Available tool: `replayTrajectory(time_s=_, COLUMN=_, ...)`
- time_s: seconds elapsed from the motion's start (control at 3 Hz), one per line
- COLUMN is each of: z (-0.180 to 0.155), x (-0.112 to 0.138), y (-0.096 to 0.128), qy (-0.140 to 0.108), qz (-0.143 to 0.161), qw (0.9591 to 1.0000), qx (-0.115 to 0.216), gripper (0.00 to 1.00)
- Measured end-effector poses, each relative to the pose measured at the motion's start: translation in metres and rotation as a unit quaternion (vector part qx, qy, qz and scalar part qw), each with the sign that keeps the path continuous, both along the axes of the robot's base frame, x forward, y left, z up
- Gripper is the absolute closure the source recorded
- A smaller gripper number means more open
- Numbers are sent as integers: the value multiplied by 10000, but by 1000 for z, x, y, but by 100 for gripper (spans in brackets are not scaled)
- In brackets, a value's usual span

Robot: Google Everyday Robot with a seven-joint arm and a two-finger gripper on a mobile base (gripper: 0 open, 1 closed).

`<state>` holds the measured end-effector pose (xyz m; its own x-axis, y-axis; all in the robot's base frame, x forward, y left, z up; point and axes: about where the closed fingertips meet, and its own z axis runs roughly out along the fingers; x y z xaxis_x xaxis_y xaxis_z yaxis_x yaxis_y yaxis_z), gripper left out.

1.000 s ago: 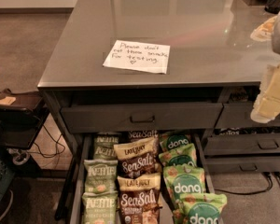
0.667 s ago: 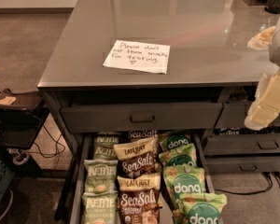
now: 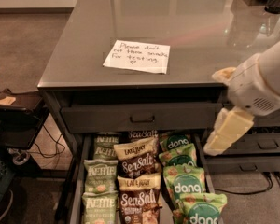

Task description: Pick brown chip bag from middle drawer and place on counter

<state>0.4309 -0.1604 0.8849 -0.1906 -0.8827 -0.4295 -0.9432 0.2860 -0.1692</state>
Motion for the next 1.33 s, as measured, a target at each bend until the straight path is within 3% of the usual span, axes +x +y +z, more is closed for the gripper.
replayTrajectory(time_s=0.67, z=-98, x=-8, y=51, qy=168, qz=307, qw=9981, qx=500, gripper=0)
replayTrajectory(time_s=1.0, z=-152, x=-23, y=65, qy=608, qz=457, qw=9954, qx=581, gripper=0)
replayTrajectory(time_s=1.33, z=-152, x=-23, y=65, qy=607, qz=457, qw=9954, qx=580, gripper=0)
